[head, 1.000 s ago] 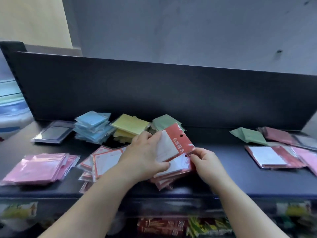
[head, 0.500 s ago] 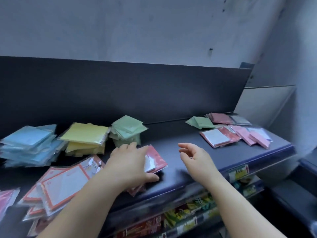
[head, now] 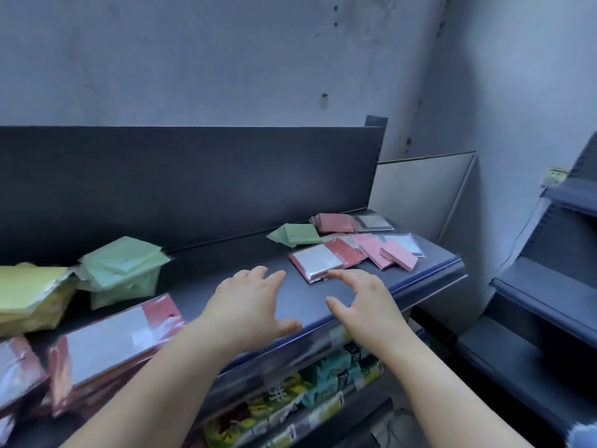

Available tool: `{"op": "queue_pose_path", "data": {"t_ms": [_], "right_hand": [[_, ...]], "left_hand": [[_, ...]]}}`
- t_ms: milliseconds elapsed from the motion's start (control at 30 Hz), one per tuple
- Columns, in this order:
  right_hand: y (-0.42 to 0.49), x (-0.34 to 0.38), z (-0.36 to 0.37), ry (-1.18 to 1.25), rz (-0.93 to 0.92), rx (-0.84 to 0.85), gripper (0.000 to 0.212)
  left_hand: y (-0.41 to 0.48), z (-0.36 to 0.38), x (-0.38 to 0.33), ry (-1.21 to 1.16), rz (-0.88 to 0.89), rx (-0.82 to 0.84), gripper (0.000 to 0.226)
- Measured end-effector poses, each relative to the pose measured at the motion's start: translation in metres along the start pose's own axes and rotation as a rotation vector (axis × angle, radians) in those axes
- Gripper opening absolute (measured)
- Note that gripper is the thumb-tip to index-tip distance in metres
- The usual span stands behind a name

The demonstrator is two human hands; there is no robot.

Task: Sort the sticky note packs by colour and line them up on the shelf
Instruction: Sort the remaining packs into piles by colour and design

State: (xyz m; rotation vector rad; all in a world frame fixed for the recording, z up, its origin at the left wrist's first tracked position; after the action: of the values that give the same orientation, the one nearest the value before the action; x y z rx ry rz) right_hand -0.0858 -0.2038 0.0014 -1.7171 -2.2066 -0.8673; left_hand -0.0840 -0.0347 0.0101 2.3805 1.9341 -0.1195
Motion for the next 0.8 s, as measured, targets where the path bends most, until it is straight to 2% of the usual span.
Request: {"op": "queue_pose_path", "data": {"t_ms": [233,433,600,800], "right_hand": [[0.013,-0.081,-0.046,-0.022,-0.067,0.029,0.05],[0.028,-0.13,-0.066,0.019,-0.12,0.07,0.05],[0.049,-0.149,-0.065,0.041,-0.137,0.098,0.052],[0.09,-0.157,-0.055,0.013,-0.166,0.102,0.049]], "left_hand": [[0.047,0.011,-0.081,0.01,-0.074,0.052,0.079],[0.071,0.02,-0.116,0.04,-0.172,0.101,0.079],[0.095,0.017,-0.114,0.082,-0.234,0.114,0.077],[0.144,0.015,-0.079,0.101,-0.293,0.14,0.073]]}}
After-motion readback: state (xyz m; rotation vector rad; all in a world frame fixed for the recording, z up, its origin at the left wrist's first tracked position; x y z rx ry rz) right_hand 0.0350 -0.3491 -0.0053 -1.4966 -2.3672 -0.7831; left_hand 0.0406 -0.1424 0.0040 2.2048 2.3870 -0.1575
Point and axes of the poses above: each hand's wrist, its own y-axis towards the middle knuckle, its own z-axis out of the palm, x = y × z, the point moved 6 cm from there along y, towards the middle knuckle, and after that the axes turned 6 degrees about -z, right-handed, at the moved point
